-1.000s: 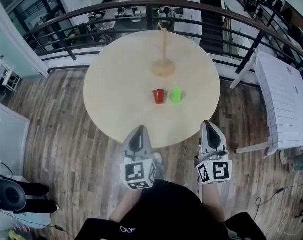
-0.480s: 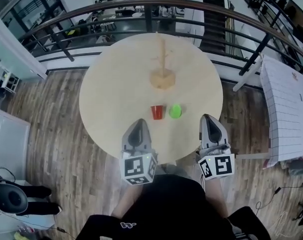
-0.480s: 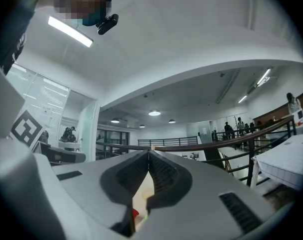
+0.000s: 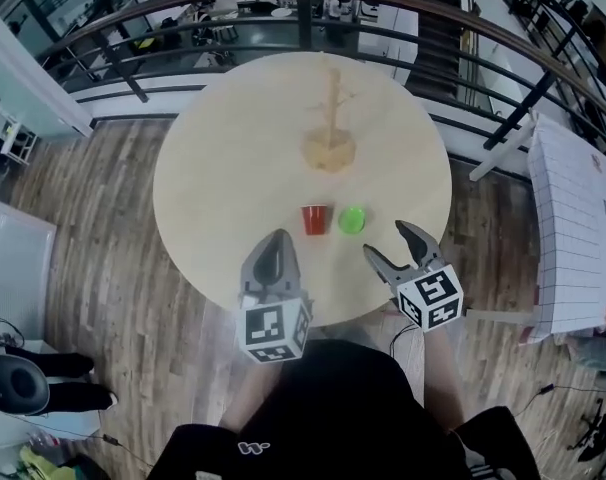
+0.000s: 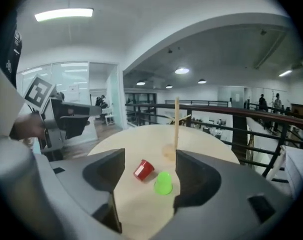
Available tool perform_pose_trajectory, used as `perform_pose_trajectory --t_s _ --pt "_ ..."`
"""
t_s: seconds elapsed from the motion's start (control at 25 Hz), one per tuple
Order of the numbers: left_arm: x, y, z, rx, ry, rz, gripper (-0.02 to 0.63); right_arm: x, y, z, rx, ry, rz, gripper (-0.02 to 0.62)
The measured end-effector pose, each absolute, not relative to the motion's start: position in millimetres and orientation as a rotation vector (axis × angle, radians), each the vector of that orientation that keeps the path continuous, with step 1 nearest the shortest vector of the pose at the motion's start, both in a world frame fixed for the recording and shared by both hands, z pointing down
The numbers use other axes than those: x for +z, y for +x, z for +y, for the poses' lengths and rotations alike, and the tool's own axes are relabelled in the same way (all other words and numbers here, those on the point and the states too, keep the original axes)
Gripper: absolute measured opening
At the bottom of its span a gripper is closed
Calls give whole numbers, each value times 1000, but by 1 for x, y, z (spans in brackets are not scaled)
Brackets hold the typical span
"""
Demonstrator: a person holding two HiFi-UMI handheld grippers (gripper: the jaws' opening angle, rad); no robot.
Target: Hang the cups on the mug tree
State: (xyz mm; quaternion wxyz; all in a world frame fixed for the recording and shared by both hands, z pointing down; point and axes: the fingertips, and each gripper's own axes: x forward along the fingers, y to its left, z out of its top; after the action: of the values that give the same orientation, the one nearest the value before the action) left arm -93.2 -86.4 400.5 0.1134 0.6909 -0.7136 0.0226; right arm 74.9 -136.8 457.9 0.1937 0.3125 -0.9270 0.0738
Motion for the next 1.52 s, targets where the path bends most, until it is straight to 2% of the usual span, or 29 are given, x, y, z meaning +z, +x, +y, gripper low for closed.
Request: perform_pose_trajectory --t_s 0.44,0.64,1.2,1.52 --pt "412 -120 -82 58 1937 -2115 12 506 46 -168 -35 196 -2068 313" --pt "413 -126 -79 40 1914 -2127 12 523 44 -182 13 58 -1912 305" --pt "427 -150 -70 68 1842 -2159 12 606 34 -206 123 83 -1816 267" --pt "436 -150 -73 104 1830 -2135 12 635 30 -211 222 87 -1791 266"
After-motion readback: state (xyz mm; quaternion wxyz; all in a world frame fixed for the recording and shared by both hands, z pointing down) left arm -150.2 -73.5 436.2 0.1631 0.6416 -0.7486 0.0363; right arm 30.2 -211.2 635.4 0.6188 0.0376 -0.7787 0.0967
